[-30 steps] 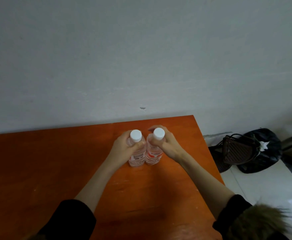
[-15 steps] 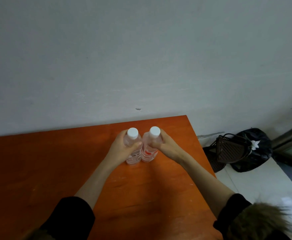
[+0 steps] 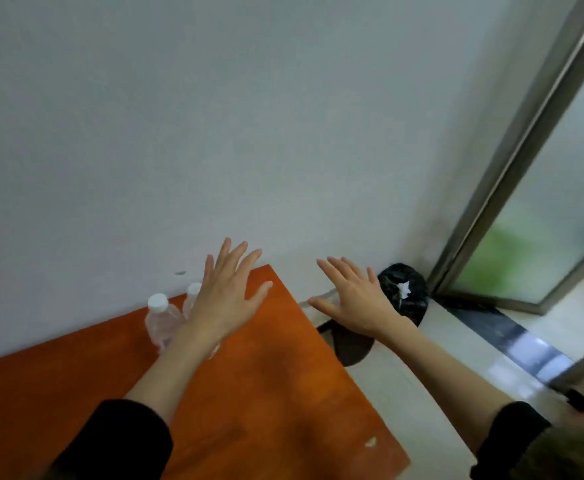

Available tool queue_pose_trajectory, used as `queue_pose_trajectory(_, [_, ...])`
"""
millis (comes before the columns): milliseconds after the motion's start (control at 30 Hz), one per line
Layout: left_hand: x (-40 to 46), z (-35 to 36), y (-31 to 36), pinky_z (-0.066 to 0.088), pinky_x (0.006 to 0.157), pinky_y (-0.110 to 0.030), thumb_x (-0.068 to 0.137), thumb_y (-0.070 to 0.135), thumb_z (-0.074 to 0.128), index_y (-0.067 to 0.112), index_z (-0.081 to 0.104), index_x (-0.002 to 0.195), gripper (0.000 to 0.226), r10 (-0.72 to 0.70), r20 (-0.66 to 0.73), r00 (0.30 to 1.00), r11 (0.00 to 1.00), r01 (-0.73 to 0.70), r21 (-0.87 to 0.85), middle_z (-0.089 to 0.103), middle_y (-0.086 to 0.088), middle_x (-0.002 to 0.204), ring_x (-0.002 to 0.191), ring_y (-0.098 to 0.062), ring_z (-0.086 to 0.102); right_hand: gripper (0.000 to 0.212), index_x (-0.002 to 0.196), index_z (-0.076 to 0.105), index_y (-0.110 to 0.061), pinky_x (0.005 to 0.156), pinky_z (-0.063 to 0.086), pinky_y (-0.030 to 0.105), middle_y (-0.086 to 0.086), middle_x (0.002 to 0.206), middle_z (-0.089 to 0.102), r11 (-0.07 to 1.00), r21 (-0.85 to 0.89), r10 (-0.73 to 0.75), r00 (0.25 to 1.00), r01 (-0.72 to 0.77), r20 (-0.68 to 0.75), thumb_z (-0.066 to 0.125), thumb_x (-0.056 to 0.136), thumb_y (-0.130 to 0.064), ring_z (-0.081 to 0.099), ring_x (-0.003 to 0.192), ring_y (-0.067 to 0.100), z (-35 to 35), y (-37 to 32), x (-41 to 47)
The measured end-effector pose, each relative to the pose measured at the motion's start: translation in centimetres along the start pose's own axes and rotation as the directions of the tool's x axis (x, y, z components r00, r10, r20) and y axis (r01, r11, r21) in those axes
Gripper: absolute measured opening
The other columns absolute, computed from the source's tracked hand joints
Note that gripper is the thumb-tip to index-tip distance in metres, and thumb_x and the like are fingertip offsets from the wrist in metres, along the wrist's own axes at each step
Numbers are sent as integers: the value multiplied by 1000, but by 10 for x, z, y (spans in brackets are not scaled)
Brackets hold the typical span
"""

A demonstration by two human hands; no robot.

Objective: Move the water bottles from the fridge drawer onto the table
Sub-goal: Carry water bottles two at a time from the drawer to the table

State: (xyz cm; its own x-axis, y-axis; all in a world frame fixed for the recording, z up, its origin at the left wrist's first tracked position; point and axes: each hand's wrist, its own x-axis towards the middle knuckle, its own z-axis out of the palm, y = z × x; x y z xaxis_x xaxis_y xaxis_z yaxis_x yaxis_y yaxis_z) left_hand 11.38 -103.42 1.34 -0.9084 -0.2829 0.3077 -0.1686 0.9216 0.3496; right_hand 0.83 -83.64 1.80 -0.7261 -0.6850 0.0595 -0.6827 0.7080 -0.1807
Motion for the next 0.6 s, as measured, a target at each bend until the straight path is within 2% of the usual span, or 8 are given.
queue_pose_trajectory(67, [5,5,45,-6,115,-43,90,58,29,28,17,147,65,140,42,989,988,-142,53,5,1,158,145,-18,-11,77,149,4,-32,116,0,54,-3,159,3,994,-79,71,994,-77,-80,35,87,-65,-1,146,19,-27,31,-41])
queue_pose_trajectory(133, [7,11,94,-3,115,-47,79,66,13,26,16,147,79,277,68,958,957,-282,74,5,-1,158,145,-21,-9,78,148,2,-33,116,-2,54,-3,159,0,977,-134,147,979,-166,-142,36,87,-65,-4,146,20,-51,61,-89])
queue_pose_trajectory(200, [5,20,147,-2,116,-48,72,68,5,25,15,148,88,372,89,924,924,-378,63,5,-3,158,145,-23,-8,77,148,1,-34,115,-2,55,-2,159,-2,950,-163,233,951,-268,-204,35,87,-65,-5,146,20,-72,91,-142])
queue_pose_trajectory(267, [-4,29,204,-1,116,-50,78,67,14,24,15,148,82,425,93,900,904,-428,14,6,-5,158,145,-25,-7,76,148,-1,-35,114,-1,55,-2,159,-3,907,-183,327,909,-379,-260,32,87,-67,-6,146,21,-88,121,-201])
queue_pose_trajectory(367, [-31,44,292,-1,116,-51,91,55,36,25,13,148,68,511,119,851,859,-511,-39,5,-5,158,145,-25,-8,78,148,-3,-36,114,1,57,-2,159,-4,814,-196,475,820,-547,-319,24,84,-72,-6,146,22,-105,161,-292])
queue_pose_trajectory(467, [-62,56,368,2,115,-51,90,54,36,24,15,148,68,608,105,787,794,-602,-84,8,-6,157,145,-26,-3,89,148,-1,-35,113,5,59,-2,159,-2,720,-190,582,730,-667,-357,2,69,-77,-5,146,23,-117,189,-371])
queue_pose_trajectory(533, [-87,64,417,6,115,-52,86,61,28,23,19,147,73,692,69,719,721,-681,-128,12,-8,156,145,-28,2,85,148,-2,-35,113,4,59,-1,159,-4,656,-192,640,673,-730,-370,7,75,-77,-4,146,23,-125,205,-422])
queue_pose_trajectory(600, [-109,76,468,5,116,-51,88,57,34,22,21,147,69,761,62,645,644,-742,-186,10,-8,157,145,-28,-1,76,148,0,-34,113,0,58,1,159,-5,598,-166,690,609,-784,-392,22,85,-71,-5,146,24,-131,221,-475])
